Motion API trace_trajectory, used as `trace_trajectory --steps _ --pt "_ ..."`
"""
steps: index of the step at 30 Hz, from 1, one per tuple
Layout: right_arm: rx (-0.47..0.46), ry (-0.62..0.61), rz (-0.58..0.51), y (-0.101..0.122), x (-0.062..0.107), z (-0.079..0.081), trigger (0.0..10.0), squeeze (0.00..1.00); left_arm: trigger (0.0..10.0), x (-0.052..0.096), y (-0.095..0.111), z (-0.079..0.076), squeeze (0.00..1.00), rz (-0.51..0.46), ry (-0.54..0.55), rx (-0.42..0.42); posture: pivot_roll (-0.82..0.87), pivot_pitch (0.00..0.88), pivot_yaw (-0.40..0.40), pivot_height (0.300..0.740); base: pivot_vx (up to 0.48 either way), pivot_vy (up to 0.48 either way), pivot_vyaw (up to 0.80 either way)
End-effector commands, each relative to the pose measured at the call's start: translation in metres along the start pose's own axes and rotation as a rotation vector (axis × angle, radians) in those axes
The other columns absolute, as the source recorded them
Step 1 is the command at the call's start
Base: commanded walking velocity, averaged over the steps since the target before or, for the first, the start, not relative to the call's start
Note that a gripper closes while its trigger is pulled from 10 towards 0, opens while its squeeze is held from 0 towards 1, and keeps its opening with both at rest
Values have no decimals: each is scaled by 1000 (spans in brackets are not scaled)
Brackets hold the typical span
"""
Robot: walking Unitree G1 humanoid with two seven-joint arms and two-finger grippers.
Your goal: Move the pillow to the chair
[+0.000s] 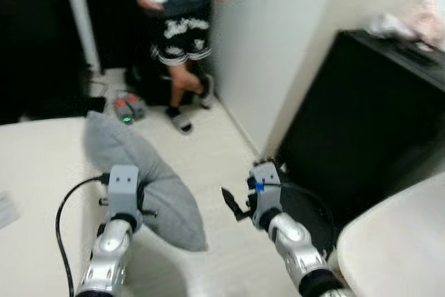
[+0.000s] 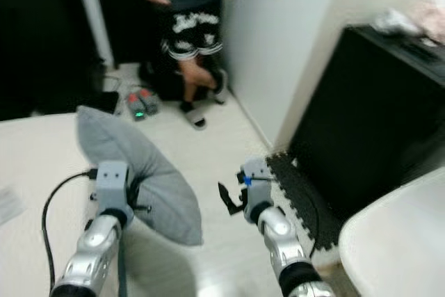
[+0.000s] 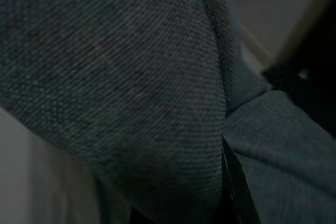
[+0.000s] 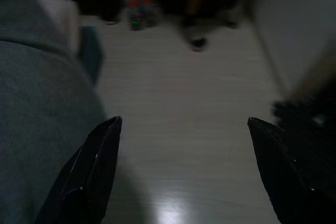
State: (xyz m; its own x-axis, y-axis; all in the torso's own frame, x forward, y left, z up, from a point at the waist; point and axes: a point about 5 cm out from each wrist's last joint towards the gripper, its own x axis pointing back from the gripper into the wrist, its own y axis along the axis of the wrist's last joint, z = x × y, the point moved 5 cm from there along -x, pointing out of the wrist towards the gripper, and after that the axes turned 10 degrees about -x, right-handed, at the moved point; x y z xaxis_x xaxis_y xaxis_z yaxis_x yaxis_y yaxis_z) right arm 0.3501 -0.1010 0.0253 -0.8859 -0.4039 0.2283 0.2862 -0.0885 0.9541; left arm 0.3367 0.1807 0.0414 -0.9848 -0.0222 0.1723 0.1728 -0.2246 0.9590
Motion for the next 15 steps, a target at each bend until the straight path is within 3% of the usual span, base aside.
trace_trajectory --steps 1,15 --pt "-4 -14 22 -6 2 -2 10000 0 10000 -4 15 -4 0 -58 -19 -23 -11 70 -68 740 0 0 -800" --pt "-12 -57 57 -18 6 -10 10000 0 10000 -6 3 -7 0 -6 -37 -35 20 48 -57 740 0 0 -800"
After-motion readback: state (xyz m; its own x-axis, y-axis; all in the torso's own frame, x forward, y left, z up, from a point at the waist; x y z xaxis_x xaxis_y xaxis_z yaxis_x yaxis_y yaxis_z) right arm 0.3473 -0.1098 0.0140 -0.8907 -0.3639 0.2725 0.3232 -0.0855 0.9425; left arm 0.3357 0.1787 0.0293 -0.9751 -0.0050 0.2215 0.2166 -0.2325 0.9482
